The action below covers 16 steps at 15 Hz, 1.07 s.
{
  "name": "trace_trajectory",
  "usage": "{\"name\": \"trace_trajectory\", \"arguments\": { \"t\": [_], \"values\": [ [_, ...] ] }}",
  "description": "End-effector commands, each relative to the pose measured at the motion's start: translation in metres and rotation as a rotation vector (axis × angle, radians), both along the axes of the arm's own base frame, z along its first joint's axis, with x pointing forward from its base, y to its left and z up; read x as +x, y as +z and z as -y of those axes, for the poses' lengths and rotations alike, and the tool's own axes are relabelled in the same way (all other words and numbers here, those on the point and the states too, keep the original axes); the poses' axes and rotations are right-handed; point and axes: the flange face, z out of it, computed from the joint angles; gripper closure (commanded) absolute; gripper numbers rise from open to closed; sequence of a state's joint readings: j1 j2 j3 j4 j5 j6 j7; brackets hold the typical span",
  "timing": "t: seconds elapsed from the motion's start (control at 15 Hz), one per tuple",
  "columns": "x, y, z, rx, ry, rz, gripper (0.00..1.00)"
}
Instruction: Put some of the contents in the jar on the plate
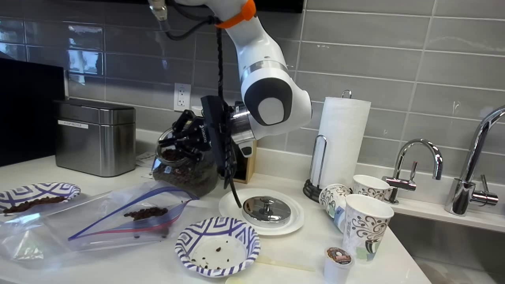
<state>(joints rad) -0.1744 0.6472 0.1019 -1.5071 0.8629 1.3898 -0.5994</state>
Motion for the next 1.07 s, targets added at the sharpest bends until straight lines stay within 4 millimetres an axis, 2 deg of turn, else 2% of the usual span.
{"name": "trace_trajectory", "arguments": {
  "t": [0.0, 0.47, 1.0],
  "values": [
    [-0.012, 0.0, 0.011, 0.041, 0.015, -0.026, 0.99],
    [-0.031, -0.003, 0.031, 0.039, 0.06, -0.054, 0.99],
    [-0.057, 0.004, 0.067, 0.046, 0.131, -0.045, 0.99]
  ]
}}
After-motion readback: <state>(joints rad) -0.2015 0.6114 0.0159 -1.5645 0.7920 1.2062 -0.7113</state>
